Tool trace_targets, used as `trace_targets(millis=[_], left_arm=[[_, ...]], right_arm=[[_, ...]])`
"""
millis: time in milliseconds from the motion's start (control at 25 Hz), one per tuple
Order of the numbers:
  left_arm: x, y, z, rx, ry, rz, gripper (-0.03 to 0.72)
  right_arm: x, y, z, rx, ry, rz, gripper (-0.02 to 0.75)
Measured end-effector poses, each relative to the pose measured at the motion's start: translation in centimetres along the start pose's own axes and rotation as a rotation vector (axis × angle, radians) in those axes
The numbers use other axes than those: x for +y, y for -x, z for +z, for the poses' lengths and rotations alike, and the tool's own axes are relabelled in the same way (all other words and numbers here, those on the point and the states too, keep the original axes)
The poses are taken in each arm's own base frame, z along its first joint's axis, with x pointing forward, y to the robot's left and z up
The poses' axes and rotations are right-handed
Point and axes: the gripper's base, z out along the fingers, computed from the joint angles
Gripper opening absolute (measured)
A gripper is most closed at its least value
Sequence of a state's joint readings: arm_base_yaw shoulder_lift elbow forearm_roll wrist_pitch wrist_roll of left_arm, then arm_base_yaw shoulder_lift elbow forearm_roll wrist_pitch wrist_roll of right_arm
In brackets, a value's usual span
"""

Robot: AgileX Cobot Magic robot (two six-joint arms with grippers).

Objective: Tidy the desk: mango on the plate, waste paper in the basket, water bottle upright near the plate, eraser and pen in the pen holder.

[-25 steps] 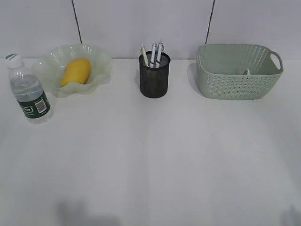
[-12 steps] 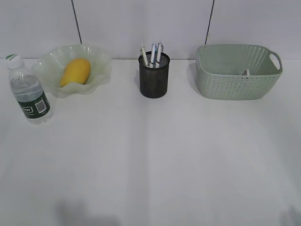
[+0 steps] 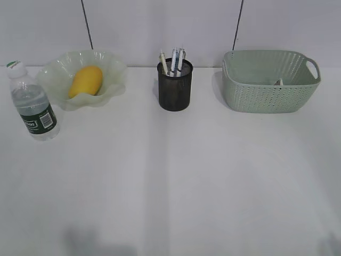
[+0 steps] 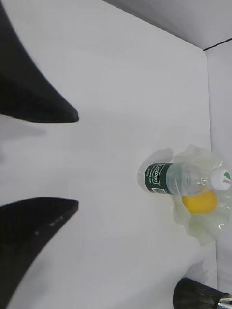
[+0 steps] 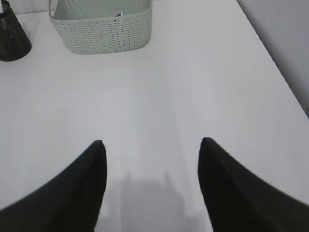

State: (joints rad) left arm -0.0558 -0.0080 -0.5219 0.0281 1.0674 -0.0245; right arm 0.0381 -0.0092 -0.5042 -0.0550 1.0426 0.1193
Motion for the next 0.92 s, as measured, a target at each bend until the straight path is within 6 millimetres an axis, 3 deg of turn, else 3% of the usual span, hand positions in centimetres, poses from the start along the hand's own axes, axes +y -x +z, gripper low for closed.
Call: trace_targets(millis=[480, 920], left_arm=[[0.0, 0.0, 0.0, 0.0, 0.0, 0.0, 0.36], [0.0, 0.0, 0.0, 0.0, 0.0, 0.0, 0.282]], right_arm=[[0.0, 0.0, 0.0, 0.0, 0.0, 0.0, 0.479], [0.0, 0.0, 0.0, 0.0, 0.0, 0.0, 0.478]])
